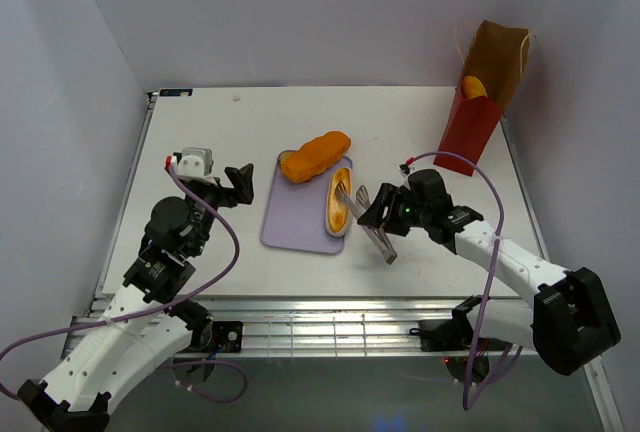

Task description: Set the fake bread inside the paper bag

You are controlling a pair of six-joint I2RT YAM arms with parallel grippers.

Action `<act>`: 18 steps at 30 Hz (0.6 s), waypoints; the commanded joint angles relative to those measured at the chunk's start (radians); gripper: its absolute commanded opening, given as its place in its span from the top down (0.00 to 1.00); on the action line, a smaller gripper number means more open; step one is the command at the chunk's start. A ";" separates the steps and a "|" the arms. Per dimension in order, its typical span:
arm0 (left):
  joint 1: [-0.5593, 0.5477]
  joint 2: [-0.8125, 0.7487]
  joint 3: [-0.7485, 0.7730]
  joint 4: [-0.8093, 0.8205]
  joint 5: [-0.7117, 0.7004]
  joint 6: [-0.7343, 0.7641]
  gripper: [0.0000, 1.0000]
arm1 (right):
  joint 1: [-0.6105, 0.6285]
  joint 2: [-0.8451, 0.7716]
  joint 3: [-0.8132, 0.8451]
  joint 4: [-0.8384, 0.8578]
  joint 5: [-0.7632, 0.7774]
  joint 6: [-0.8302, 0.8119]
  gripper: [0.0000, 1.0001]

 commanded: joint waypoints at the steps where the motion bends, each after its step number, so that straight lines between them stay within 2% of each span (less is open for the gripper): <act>1: -0.006 -0.010 -0.003 0.016 0.009 -0.001 0.02 | -0.006 0.009 0.009 0.069 -0.036 0.009 0.39; 18: -0.007 -0.020 -0.002 0.017 0.004 -0.001 0.02 | -0.027 0.070 0.064 0.043 -0.072 -0.003 0.37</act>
